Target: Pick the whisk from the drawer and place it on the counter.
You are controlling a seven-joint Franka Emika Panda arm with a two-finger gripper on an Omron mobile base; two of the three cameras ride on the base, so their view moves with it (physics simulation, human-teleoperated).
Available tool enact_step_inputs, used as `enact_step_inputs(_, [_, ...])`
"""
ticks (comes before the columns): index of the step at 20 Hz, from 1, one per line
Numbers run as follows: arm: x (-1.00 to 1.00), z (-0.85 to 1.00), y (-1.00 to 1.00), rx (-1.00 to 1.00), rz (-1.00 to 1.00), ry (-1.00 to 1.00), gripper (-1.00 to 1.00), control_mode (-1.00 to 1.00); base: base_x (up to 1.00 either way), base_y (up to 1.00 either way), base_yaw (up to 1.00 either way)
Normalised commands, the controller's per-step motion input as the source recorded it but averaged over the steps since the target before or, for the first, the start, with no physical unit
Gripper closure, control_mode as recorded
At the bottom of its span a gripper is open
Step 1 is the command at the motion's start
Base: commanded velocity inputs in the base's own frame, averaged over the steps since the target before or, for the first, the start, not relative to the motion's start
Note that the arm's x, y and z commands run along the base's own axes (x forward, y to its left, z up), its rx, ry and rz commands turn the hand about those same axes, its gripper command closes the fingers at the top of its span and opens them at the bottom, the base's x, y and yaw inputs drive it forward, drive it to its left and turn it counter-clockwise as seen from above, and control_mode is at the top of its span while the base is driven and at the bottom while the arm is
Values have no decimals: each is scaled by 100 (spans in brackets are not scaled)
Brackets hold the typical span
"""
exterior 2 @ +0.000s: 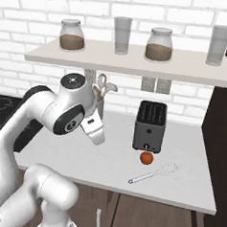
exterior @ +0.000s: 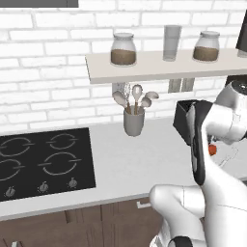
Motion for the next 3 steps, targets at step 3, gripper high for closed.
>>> enact_step_inputs(3, [63, -45, 100, -19, 1, 2, -100, -100, 0, 0, 0])
